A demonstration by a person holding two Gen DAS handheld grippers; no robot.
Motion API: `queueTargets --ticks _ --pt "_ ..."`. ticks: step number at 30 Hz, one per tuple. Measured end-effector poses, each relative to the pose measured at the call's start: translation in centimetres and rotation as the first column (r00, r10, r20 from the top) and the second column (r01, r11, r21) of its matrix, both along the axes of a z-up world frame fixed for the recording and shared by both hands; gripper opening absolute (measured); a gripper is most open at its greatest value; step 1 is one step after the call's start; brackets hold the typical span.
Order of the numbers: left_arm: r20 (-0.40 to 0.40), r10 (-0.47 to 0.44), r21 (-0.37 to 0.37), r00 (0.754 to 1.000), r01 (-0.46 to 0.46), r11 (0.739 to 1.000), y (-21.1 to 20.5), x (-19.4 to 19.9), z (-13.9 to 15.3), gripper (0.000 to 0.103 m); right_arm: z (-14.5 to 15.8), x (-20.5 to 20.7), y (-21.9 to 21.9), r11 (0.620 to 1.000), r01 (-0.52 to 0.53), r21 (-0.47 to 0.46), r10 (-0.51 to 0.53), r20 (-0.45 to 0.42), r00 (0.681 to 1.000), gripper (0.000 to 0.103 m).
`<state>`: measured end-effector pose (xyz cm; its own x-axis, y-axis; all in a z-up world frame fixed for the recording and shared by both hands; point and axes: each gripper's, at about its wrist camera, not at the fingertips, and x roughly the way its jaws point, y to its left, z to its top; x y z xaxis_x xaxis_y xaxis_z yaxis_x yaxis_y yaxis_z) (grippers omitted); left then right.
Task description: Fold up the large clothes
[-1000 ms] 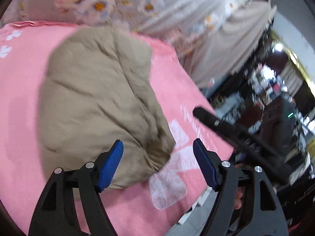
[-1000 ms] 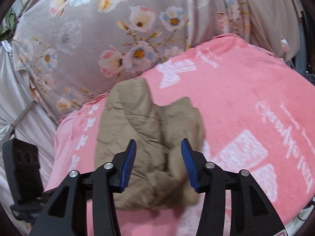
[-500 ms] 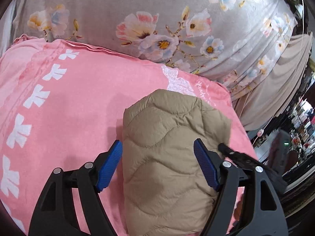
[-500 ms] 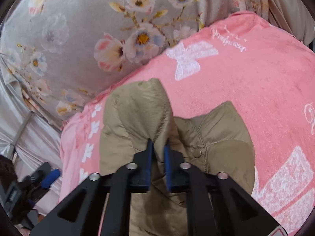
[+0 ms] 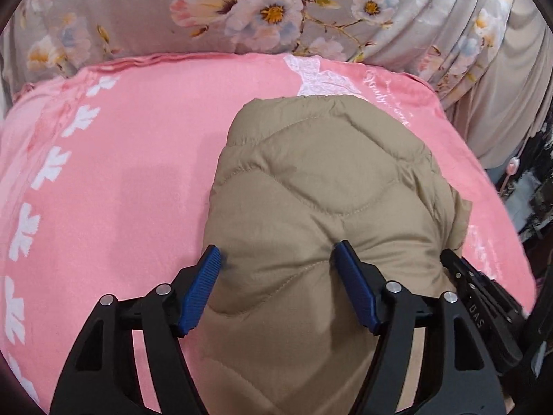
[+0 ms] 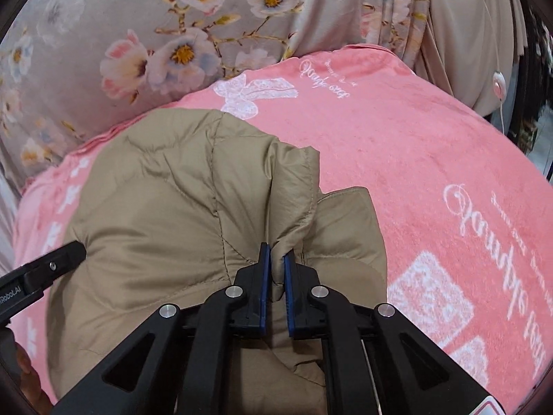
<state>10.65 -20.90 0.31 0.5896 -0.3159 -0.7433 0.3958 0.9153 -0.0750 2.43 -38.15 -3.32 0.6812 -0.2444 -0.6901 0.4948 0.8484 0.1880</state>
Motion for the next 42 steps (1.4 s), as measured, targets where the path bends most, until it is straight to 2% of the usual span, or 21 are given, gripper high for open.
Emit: queueTargets --ticks 5,11,19,29,38,42 --pt "0.068 0.044 0.048 0.997 -0.048 0.998 -1.2 0.1 -1.9 0.069 -1.1 1.8 1.2 0.992 -0.008 -0.125 0.003 -0.038 0.999 0.009" --pt "0.109 0.056 0.084 0.992 -0.066 0.994 -2.3 0.4 -3.4 0.070 -2.8 2.5 1.8 0.977 0.000 -0.211 -0.009 -0.042 0.999 0.010" --pt "0.159 0.067 0.107 0.985 -0.085 0.991 -3.1 0.3 -4.9 0.071 -4.2 2.7 1.6 0.980 0.014 -0.199 -0.017 -0.014 1.000 0.010" --pt "0.200 0.087 0.114 0.976 -0.111 0.987 -3.5 0.4 -5.8 0.073 -4.4 2.8 1.3 0.983 0.016 -0.183 -0.016 0.001 1.000 0.010" --pt "0.186 0.085 0.122 0.979 -0.108 0.987 -3.6 0.7 -5.9 0.073 -4.4 2.9 1.0 0.987 0.010 -0.161 -0.009 0.005 1.000 0.011" --pt "0.130 0.060 0.076 0.990 -0.070 0.995 -2.5 1.2 -5.3 0.077 -4.1 2.8 0.5 0.992 -0.027 -0.124 0.027 0.001 1.000 0.013"
